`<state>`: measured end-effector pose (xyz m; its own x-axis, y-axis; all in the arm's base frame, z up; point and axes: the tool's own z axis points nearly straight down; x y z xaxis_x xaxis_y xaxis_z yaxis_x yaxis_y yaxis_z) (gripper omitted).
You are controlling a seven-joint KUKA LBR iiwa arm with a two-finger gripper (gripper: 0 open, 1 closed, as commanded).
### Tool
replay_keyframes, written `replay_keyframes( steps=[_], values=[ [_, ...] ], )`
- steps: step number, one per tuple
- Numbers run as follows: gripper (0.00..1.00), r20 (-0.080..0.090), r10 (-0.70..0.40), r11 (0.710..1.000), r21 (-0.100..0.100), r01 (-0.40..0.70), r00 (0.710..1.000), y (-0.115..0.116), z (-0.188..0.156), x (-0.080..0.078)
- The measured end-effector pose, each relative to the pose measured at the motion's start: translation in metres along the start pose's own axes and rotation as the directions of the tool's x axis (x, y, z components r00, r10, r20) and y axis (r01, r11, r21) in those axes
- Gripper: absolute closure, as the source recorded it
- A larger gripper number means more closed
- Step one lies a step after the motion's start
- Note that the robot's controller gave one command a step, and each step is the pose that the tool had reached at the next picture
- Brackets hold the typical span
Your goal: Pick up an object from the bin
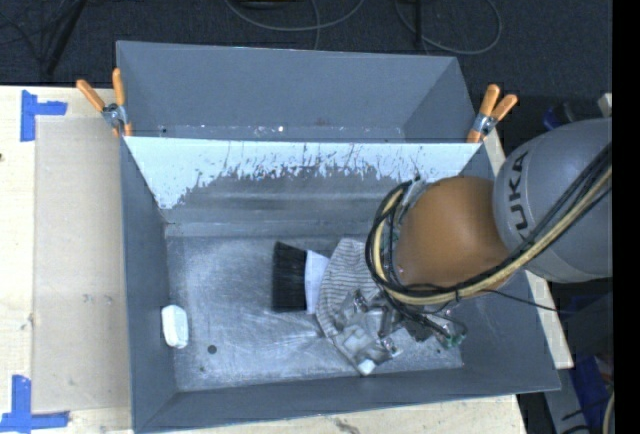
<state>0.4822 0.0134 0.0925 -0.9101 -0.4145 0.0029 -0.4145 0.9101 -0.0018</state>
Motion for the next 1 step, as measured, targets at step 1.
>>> replay_keyframes(
  steps=[1],
  values=[
    [1.0,-0.005,-0.001,1.0,-0.005,0.001,1.0,0.0021,-0.0189,0.0015]
  ],
)
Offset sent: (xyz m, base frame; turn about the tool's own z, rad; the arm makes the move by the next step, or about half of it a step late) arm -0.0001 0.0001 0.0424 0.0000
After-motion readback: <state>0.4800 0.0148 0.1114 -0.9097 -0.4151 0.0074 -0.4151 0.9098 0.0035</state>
